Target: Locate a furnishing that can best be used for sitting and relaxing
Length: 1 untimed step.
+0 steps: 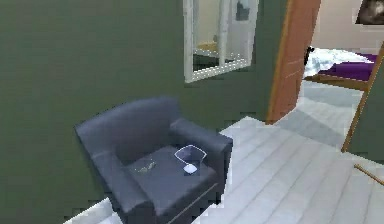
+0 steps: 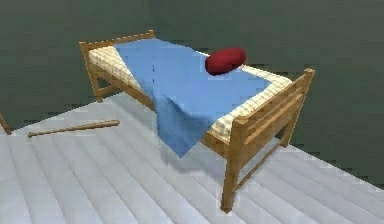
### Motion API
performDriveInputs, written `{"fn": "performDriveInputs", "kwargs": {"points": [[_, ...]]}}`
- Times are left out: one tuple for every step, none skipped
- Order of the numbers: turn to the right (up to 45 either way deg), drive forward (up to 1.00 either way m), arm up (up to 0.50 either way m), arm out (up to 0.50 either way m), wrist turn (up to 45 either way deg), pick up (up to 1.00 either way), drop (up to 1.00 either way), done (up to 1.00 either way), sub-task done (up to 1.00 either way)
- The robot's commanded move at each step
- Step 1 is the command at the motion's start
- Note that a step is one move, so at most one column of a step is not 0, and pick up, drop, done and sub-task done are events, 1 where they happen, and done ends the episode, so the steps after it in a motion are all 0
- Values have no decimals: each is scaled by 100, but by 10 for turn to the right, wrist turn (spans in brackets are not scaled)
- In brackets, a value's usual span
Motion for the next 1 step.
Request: {"fn": "performDriveInputs", "kwargs": {"points": [[-90,0,0,0,0,0,0,0,0]]}}
